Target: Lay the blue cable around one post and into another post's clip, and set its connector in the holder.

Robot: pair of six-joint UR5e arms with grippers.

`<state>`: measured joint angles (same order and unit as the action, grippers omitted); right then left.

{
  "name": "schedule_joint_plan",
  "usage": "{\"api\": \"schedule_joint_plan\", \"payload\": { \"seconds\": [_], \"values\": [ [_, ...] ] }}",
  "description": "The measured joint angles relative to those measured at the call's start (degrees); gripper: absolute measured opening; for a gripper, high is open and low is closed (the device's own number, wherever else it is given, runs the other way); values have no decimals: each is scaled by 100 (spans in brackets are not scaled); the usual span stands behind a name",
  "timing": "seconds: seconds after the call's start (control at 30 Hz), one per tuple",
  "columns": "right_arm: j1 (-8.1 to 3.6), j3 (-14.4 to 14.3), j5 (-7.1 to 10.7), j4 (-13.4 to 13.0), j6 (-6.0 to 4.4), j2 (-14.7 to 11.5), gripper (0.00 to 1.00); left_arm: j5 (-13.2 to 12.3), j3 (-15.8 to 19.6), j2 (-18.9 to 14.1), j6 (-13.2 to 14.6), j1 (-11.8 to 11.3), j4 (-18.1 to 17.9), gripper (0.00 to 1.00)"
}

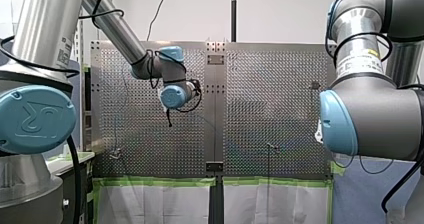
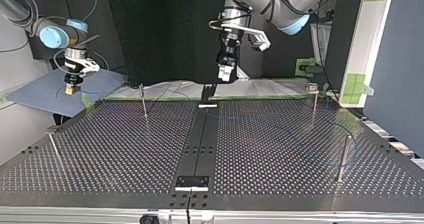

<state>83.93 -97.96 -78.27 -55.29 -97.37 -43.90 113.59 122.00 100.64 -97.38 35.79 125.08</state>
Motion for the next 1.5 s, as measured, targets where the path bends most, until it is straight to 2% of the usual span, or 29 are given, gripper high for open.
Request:
{"api": "schedule_joint_plan", "payload": {
  "seconds": [0.1, 0.2, 0.33, 0.7, 0.9, 1.0, 1.1, 1.33, 1.5],
  "values": [
    [69, -1, -56, 72, 56, -130, 0, 5, 161, -4, -1, 0, -3, 100],
    [173, 0, -157, 177, 156, -253, 0, 8, 330, -3, -16, 0, -45, 100],
    [376, 0, -359, 381, 302, -461, 0, 3, 525, -4, -77, -8, -158, 100],
    [965, -6, -935, 970, 381, -1051, 0, 7, 1085, -6, -110, -29, -224, 100],
    [1264, -96, -1023, 1269, 389, -1350, 0, -1, 1368, -4, -107, -41, -227, 100],
    [1382, -217, -1012, 1379, 320, -1500, 0, -2, 1541, -5, -106, -47, -226, 100],
    [1401, -350, -987, 1422, 202, -1648, 0, -11, 1723, -5, -106, -52, -227, 100],
    [1351, -474, -908, 1679, -15, -2061, 0, -19, 2114, -6, -106, -71, -203, 100],
    [1271, -475, -726, 1782, -258, -2337, 0, -25, 2340, -6, -105, -88, -175, 100]
  ]
}}
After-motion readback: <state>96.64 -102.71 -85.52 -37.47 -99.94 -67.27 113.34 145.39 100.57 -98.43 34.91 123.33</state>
